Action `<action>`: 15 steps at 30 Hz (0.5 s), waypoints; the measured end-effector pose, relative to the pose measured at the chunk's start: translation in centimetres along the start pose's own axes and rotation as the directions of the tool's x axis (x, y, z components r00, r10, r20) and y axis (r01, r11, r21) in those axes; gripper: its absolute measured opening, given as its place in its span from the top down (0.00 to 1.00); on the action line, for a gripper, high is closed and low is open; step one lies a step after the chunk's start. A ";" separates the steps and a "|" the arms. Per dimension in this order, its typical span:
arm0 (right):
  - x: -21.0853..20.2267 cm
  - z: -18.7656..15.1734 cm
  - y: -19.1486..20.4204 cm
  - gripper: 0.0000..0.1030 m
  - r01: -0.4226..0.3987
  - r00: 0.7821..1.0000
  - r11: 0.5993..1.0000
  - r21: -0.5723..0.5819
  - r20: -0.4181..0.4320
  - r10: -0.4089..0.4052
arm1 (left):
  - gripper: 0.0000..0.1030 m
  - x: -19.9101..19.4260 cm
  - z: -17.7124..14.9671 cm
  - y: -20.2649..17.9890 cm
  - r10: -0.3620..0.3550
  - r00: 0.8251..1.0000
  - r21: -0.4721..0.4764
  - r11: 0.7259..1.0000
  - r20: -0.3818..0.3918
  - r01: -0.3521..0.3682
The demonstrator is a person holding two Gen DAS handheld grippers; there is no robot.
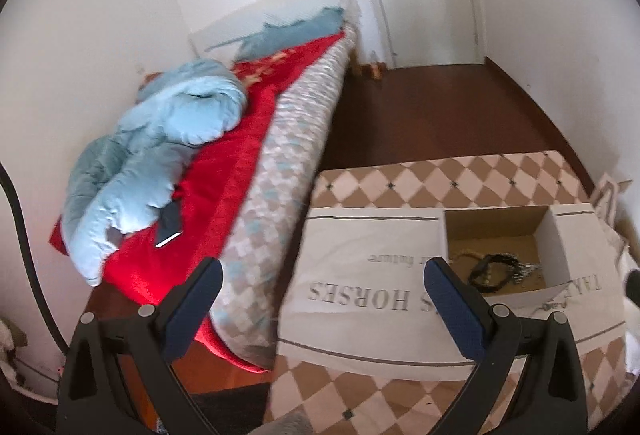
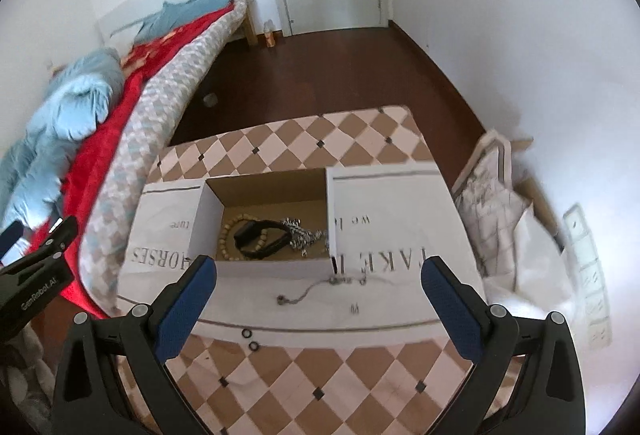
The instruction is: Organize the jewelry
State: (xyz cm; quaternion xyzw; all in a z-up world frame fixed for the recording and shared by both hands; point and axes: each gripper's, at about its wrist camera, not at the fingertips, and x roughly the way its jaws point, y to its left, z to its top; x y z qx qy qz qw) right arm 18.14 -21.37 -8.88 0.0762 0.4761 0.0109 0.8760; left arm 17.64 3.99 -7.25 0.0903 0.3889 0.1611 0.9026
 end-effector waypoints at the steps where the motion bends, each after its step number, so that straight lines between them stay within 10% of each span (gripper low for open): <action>1: 0.3 -0.6 -0.9 0.00 0.009 1.000 1.000 0.015 -0.009 -0.009 | 0.00 0.2 -0.5 -0.1 0.007 1.000 0.000 1.000 -0.004 -0.007; 7: 5.2 -4.4 -5.5 0.41 0.029 0.994 0.998 0.055 -0.111 -0.023 | 0.00 4.8 -4.5 -2.0 0.031 0.990 0.045 0.999 -0.136 -0.025; 15: 12.2 -8.2 -4.9 0.41 -0.011 0.983 1.000 0.014 -0.183 0.013 | 0.00 10.1 -8.6 -3.7 0.081 0.960 0.106 0.993 -0.267 -0.054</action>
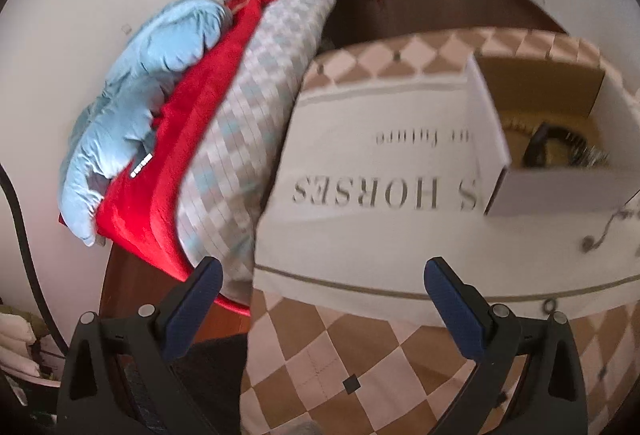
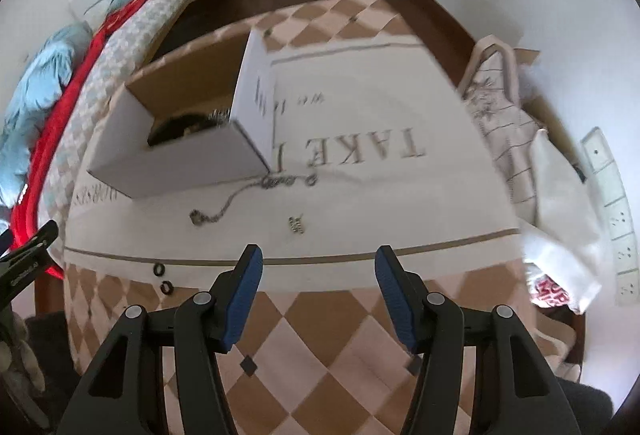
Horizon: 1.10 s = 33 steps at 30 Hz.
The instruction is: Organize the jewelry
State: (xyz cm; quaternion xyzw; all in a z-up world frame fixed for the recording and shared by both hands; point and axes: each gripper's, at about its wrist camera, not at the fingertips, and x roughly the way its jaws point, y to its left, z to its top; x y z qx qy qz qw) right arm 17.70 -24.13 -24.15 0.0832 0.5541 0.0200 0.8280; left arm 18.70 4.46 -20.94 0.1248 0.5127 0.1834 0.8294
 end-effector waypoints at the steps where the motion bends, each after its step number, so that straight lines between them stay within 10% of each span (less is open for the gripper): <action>1: 0.9 0.0 0.4 0.41 0.001 1.000 1.000 -0.011 -0.004 -0.001 | 0.00 0.6 -0.1 -0.3 -0.004 1.000 0.006 1.000 -0.015 0.004; 7: 3.9 0.4 2.0 0.56 0.028 1.000 0.998 -0.052 -0.006 -0.028 | 0.00 2.0 -0.6 -1.2 -0.067 0.996 0.014 0.998 -0.067 0.068; 11: 4.1 0.3 2.8 0.91 0.063 0.998 0.992 -0.112 0.024 -0.061 | 0.01 2.2 -1.2 -2.0 -0.121 0.988 0.008 0.992 -0.096 0.122; 22: -0.6 -0.2 0.3 0.92 0.036 0.996 0.998 -0.055 0.078 -0.031 | 0.02 -1.5 -3.7 -8.8 -0.344 0.930 0.082 0.931 -0.126 0.356; 30: -2.2 -1.2 -1.8 0.92 0.048 0.996 0.999 0.000 0.081 -0.048 | 0.13 -2.6 -4.0 -12.7 -0.348 0.929 0.136 0.921 -0.130 0.364; 33: -2.2 -1.4 -2.2 0.92 0.045 0.996 0.999 0.016 0.080 -0.047 | 0.43 -2.5 -4.3 -12.8 -0.355 0.924 0.133 0.918 -0.143 0.374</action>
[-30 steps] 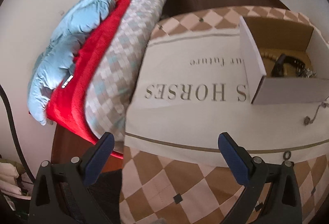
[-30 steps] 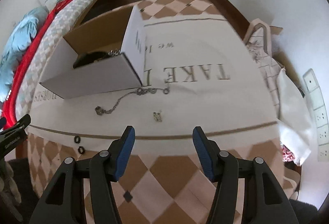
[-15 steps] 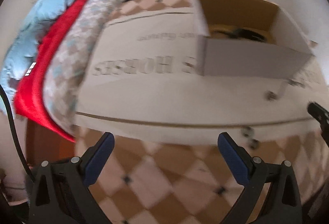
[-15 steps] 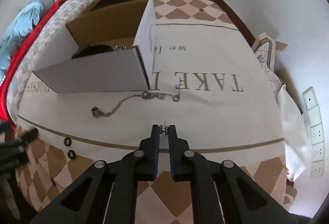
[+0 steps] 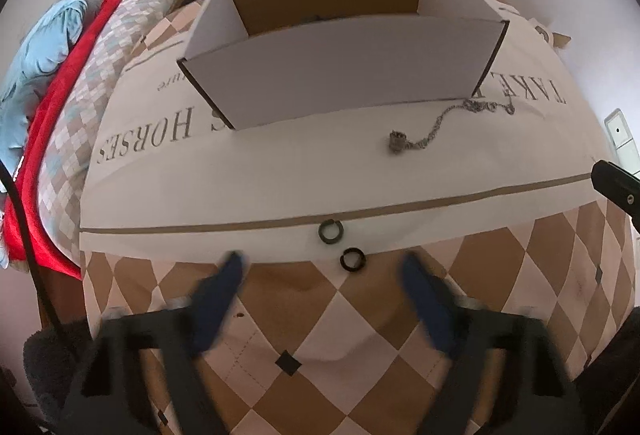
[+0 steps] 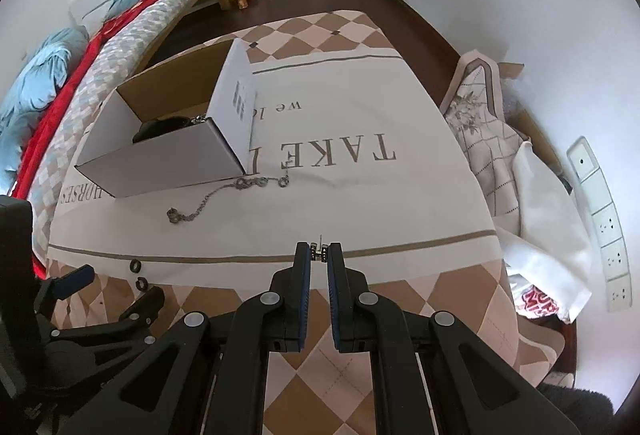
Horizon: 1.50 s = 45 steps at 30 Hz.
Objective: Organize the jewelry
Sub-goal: 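Grasp a black ring with left tool while right tool grasps the silver earring, then carry ring and earring over the white box and open both tools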
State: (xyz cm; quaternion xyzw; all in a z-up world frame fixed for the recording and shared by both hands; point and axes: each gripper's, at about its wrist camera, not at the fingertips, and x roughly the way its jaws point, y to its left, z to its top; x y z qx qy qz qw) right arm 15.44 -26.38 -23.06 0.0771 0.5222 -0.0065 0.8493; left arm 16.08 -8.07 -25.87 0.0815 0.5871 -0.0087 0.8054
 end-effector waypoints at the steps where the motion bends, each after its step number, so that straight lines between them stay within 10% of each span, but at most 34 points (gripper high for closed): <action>1: 0.0 0.0 0.0 0.92 -0.003 1.000 1.000 0.006 0.000 0.003 | 0.52 -0.1 -0.1 0.0 -0.016 1.000 -0.004 1.000 0.007 0.016; 4: 0.0 -0.1 0.0 0.91 -0.003 1.000 1.000 0.015 0.002 0.003 | 0.90 -0.2 -0.1 -0.2 -0.028 1.000 0.006 1.000 0.013 0.028; 20: -2.4 0.9 0.8 0.91 -0.029 0.998 1.000 0.007 0.059 0.029 | 0.90 -3.3 0.3 0.3 -0.028 0.994 0.018 1.000 0.110 0.026; 33: -5.5 5.7 6.7 0.91 -0.165 0.971 0.984 -0.066 0.161 0.174 | 0.90 -10.5 7.6 7.7 0.054 0.945 -0.100 0.995 0.323 -0.022; 45: -0.4 12.8 8.7 0.91 -0.355 0.930 0.934 -0.048 0.083 0.357 | 0.90 -6.9 14.2 11.3 -0.054 0.972 -0.122 0.989 0.228 0.083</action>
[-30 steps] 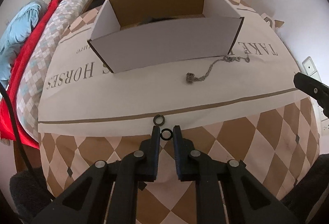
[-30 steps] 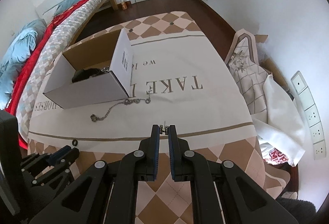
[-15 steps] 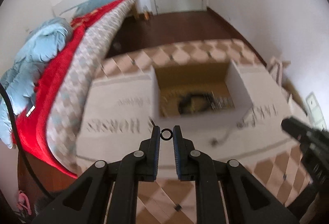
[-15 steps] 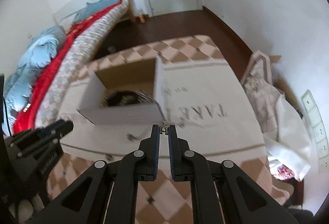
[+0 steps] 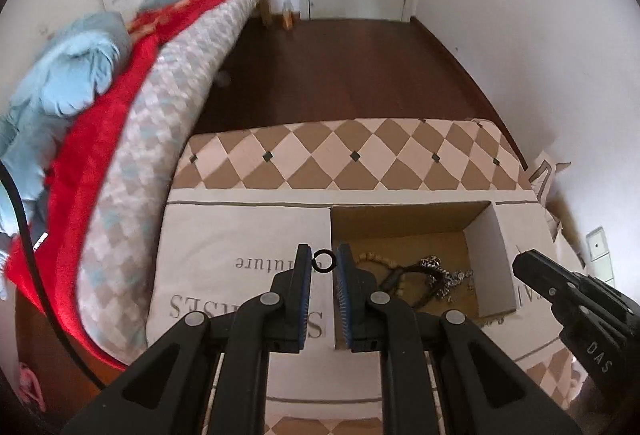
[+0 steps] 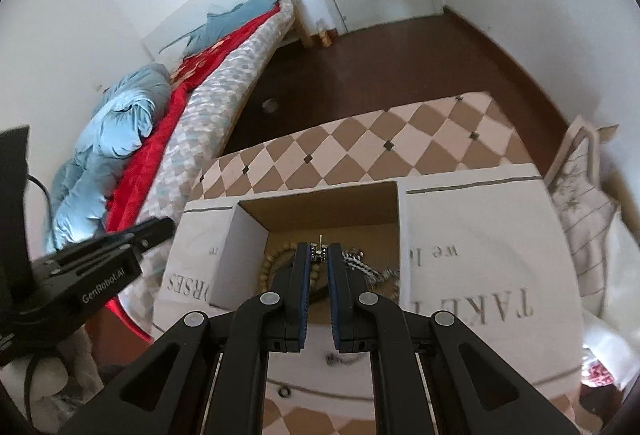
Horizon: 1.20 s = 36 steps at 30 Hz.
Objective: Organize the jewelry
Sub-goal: 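Carry ring and earring over the white box and open both tools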
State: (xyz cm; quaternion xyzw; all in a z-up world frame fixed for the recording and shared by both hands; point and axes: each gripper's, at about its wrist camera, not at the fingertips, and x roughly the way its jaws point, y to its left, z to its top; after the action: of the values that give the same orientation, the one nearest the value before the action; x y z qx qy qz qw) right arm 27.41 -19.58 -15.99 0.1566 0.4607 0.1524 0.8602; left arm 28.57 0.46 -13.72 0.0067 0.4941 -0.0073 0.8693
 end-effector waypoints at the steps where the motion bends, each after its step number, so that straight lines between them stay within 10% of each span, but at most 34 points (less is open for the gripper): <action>1: 0.6 0.4 -0.2 0.91 -0.008 1.000 1.000 0.001 -0.014 0.008 | 0.90 0.4 0.3 0.0 0.001 1.000 0.005 1.000 -0.008 -0.001; 13: 3.6 2.0 -1.3 0.81 -0.037 0.992 0.999 0.023 -0.121 0.039 | 0.83 3.0 1.5 0.1 -0.128 0.985 -0.055 0.991 -0.119 0.122; 14: 3.5 2.0 -1.3 0.61 -0.031 0.992 0.999 0.021 -0.122 0.033 | 0.76 2.8 1.7 0.1 -0.129 0.985 -0.054 0.991 -0.118 0.123; 16: 3.2 1.8 -1.2 0.28 -0.033 0.991 0.999 0.016 -0.126 0.034 | 0.13 2.5 1.9 0.2 -0.141 0.983 -0.062 0.989 -0.114 0.135; 17: 3.0 1.8 -1.1 0.26 -0.025 0.992 1.000 0.011 -0.122 0.027 | 0.05 2.4 2.1 0.4 -0.153 0.983 -0.072 0.987 -0.105 0.146; 21: 2.1 1.7 -1.0 0.25 0.005 0.994 1.000 0.004 -0.111 -0.005 | 0.04 1.8 2.5 1.4 -0.154 0.984 -0.109 0.984 -0.091 0.144; 25: 1.6 1.7 -0.6 0.00 0.147 0.983 0.988 -0.044 -0.102 -0.151 | 0.02 1.1 2.7 2.0 -0.092 0.993 -0.099 0.991 -0.072 0.085; 36: 0.2 -0.2 -0.6 0.00 0.317 0.944 0.945 -0.079 -0.071 -0.323 | 0.01 -0.6 0.4 2.6 0.144 0.989 -0.025 0.989 -0.015 -0.145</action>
State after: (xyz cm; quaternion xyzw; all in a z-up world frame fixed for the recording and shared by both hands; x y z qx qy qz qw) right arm 27.40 -19.99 -16.44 0.0447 0.5101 0.0323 0.8583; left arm 28.63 3.09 -13.02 0.0313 0.4982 0.0621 0.8643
